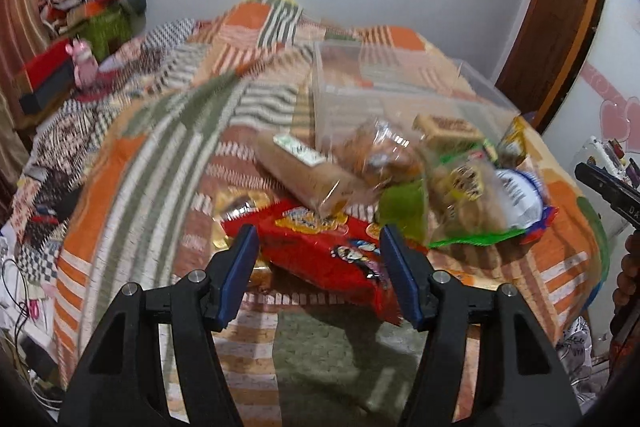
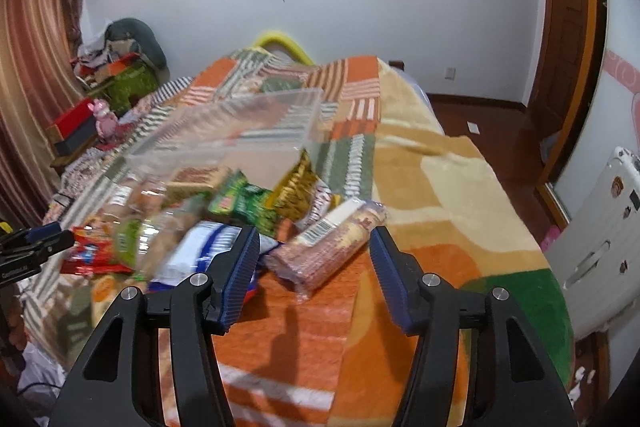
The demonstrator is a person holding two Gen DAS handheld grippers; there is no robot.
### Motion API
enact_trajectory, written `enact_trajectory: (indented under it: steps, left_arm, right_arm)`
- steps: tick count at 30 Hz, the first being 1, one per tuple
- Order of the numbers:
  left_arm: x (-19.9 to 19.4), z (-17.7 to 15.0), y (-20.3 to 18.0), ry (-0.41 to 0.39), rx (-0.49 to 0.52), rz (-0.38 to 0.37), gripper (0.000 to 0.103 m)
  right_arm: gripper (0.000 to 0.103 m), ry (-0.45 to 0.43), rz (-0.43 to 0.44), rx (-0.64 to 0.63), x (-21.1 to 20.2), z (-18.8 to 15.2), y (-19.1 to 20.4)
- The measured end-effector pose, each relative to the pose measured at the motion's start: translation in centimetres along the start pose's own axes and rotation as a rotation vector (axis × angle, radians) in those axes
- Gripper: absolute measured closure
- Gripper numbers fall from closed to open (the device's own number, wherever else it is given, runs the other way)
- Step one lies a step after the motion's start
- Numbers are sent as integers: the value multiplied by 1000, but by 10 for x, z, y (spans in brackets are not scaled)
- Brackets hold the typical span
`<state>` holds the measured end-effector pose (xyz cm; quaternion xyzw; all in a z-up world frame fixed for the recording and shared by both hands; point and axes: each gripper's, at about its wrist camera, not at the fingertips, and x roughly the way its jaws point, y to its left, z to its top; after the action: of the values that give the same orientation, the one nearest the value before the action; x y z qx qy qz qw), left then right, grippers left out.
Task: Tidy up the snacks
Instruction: 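Grasp the red chip bag with left tool while right tool grasps the biscuit roll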
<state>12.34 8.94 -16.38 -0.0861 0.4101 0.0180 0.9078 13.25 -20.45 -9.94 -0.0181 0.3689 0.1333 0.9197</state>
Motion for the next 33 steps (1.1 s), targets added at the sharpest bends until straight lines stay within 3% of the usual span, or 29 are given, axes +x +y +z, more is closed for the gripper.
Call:
enact_trajectory:
  steps: [7, 13, 17, 22, 24, 28, 31, 33]
  left_arm:
    - [25, -5, -8, 46, 1, 3, 33]
    - [40, -1, -17, 51, 22, 14, 18]
    - [49, 1, -23, 64, 34, 22, 5]
    - [56, -1, -21, 73, 42, 42, 4]
    - [56, -2, -20, 68, 52, 63, 6]
    - [49, -5, -13, 54, 59, 78, 28]
    - [40, -8, -6, 52, 55, 67, 41]
    - [34, -10, -5, 47, 65, 70, 48]
  right_arm:
    - [49, 71, -2, 7, 29, 2, -5]
    - [49, 142, 20, 20, 51, 1, -5]
    - [38, 152, 5, -13, 53, -1, 1]
    - [41, 147, -1, -25, 48, -5, -1]
    - [49, 141, -2, -19, 46, -4, -4]
    - [64, 129, 7, -33, 37, -5, -4]
    - [90, 134, -2, -69, 32, -4, -2]
    - [90, 147, 31, -63, 29, -7, -4]
